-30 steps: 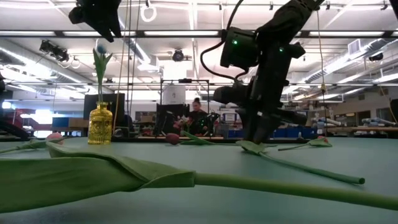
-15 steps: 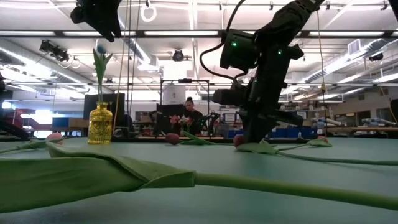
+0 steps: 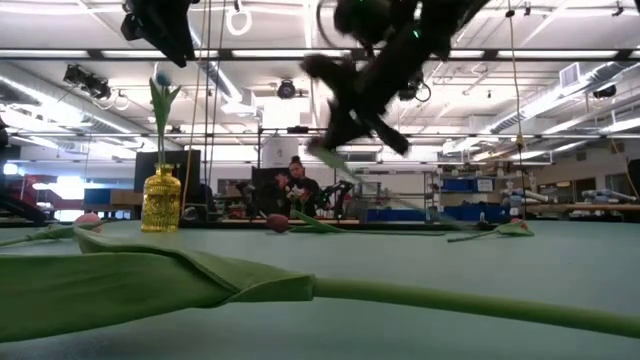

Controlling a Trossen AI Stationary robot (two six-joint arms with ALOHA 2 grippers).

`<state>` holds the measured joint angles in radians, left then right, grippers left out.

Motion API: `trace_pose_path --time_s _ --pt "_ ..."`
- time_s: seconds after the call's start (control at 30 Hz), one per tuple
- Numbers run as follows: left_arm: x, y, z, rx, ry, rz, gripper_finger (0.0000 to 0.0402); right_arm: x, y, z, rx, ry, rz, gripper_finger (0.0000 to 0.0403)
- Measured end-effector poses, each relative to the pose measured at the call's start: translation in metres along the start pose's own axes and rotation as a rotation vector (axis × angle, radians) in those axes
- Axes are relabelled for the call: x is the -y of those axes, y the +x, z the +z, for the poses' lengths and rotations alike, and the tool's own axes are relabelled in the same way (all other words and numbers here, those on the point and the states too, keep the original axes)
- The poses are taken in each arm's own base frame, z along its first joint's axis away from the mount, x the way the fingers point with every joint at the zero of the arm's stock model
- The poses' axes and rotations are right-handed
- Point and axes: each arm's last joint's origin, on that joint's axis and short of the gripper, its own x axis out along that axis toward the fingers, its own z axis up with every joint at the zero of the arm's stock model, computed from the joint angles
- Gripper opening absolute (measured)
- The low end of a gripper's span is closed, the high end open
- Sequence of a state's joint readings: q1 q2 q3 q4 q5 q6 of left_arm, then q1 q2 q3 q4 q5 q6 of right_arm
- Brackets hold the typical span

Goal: Sort flowers into vase by color
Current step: Put the bottom dark red flower into the yellow vase

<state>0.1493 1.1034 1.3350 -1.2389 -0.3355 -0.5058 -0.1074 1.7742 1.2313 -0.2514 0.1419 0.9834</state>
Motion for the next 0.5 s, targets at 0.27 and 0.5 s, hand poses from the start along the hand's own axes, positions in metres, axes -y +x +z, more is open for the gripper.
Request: trace_pose_path --time_s 0.27,0.5 --pt "-0.018 -0.026 -0.014 0.045 -0.042 -0.025 0.0171 -0.051 -0.038 0.058 0.321 -0.261 0.273 0.0007" --pt "-0.052 -0.073 -0.042 0.216 -0.157 -0.129 0.0171 -0.077 -0.050 0.097 0.595 -0.629 0.300 0.0009"
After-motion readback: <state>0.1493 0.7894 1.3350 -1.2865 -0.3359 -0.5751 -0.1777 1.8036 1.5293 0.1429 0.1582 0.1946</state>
